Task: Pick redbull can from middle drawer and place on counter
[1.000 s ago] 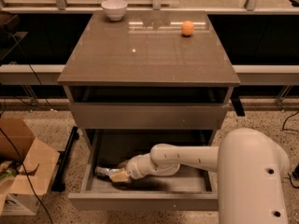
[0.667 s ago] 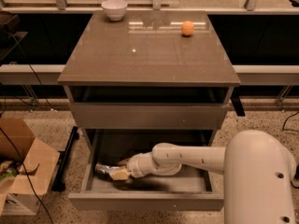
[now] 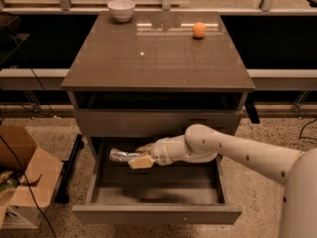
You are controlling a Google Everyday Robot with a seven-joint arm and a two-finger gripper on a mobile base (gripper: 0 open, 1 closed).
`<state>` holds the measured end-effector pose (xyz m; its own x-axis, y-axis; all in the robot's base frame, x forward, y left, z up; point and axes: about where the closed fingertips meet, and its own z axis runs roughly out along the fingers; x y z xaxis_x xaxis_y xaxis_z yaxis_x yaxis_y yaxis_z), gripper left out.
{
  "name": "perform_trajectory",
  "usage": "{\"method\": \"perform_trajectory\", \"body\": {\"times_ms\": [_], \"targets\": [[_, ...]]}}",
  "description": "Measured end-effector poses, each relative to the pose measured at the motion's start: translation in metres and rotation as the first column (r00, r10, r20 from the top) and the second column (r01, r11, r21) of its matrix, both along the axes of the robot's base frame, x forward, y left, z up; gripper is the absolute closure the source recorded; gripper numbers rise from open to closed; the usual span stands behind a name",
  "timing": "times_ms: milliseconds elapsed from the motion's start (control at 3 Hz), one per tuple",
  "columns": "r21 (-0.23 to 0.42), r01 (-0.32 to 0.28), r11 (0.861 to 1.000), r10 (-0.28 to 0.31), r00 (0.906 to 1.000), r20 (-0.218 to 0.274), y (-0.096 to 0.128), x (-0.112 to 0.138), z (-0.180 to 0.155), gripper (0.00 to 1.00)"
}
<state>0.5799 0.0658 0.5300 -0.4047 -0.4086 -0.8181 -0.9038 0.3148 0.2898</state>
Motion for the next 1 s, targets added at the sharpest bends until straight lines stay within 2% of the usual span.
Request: {"method": "perform_trajectory", "body": {"times_ms": [333,667,1000], "targets": [[-0.037,-0.027,0.999,0.027,0.9996,0.008,-0.041,-0.018,0.072,1.0],[-0.103,-0.045,0.994,0.053,0.9955,0.079,-0.075,-0.028,0.161,1.0],[-0.157,-0.061,0.986,0.091,0.9773,0.191,-0.098,-0.016,0.248,1.0]]}}
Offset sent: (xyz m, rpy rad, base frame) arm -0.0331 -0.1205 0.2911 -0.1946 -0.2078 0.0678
